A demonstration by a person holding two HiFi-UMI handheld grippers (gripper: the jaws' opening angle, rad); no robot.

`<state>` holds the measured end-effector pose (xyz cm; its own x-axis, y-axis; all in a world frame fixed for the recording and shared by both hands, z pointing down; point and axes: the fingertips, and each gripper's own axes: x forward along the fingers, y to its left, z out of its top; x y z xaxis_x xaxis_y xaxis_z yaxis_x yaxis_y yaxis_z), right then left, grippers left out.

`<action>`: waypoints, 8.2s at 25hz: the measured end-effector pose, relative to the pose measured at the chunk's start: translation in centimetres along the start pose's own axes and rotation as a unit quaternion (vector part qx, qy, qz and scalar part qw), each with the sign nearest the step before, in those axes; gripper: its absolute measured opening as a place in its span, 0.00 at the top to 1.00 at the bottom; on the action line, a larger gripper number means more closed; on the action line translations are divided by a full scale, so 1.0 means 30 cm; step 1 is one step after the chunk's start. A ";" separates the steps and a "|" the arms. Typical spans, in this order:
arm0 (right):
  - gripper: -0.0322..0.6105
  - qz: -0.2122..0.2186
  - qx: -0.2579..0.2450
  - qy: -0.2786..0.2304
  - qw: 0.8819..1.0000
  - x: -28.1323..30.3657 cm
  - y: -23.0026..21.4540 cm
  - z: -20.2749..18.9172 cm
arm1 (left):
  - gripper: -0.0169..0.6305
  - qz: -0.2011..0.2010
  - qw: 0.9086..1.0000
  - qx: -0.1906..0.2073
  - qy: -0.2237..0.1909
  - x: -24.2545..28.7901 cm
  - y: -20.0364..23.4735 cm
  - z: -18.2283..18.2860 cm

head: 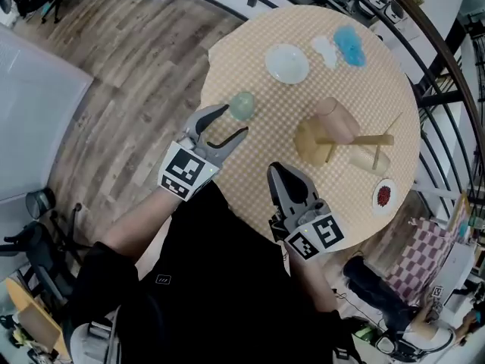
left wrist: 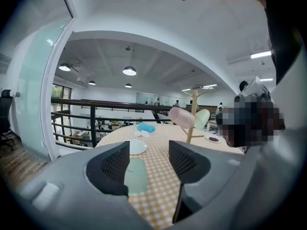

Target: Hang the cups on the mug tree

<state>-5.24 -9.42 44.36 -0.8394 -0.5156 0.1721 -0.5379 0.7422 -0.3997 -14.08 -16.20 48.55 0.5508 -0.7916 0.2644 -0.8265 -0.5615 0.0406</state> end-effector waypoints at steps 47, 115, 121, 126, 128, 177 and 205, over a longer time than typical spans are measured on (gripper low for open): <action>0.92 -0.058 0.089 0.054 0.993 0.087 -0.043 -0.143 | 0.42 -0.153 0.984 0.071 0.054 0.302 0.030 -0.254; 0.92 -0.399 0.161 -0.290 0.855 -0.528 0.121 -0.041 | 0.42 -0.457 0.846 0.266 -0.073 -0.016 -0.754 0.565; 0.92 -0.403 0.162 -0.297 0.851 -0.505 0.084 -0.021 | 0.42 -0.468 0.830 0.288 -0.095 0.021 -0.771 0.630; 0.92 -0.410 0.164 -0.308 0.843 -0.541 0.060 -0.011 | 0.42 -0.464 0.822 0.313 -0.100 0.074 -0.795 0.646; 0.92 -0.416 0.167 -0.313 0.837 -0.566 0.051 -0.016 | 0.42 -0.460 0.818 0.331 -0.102 0.096 -0.808 0.628; 0.92 -0.437 0.201 -0.311 0.820 -0.609 0.000 -0.082 | 0.42 -0.321 0.746 0.571 -0.121 0.339 -0.808 0.388; 0.92 -0.409 0.218 -0.321 0.826 -0.646 0.029 -0.139 | 0.42 -0.263 0.744 0.609 -0.081 0.367 -0.806 0.365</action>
<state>10.22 3.01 44.42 0.0822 -0.9927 0.0880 -0.7074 -0.1203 -0.6965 13.24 -13.98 39.92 0.8493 -0.3487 0.3964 0.1724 -0.5266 -0.8325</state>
